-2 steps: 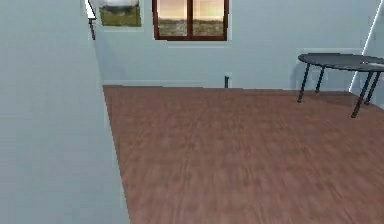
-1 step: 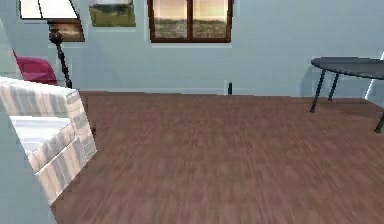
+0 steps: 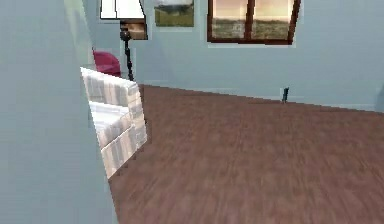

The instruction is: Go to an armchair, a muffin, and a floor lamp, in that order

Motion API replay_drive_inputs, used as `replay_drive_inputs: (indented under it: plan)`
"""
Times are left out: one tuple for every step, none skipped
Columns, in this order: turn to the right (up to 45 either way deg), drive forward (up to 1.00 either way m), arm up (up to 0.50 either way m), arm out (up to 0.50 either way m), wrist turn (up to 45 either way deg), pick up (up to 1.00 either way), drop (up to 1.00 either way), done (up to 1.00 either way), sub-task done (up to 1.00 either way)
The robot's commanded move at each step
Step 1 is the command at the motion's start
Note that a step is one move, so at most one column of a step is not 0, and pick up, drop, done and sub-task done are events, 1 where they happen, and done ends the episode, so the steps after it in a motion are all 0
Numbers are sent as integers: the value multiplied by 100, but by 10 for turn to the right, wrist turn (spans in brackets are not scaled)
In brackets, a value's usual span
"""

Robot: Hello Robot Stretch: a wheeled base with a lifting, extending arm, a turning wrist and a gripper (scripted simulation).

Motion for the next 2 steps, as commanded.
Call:
replay_drive_inputs:
  plan:
    - [0, 85, 0, 0, 0, 0, 0, 0, 0]
    - [-150, 0, 0, 0, 0, 0, 0, 0, 0]
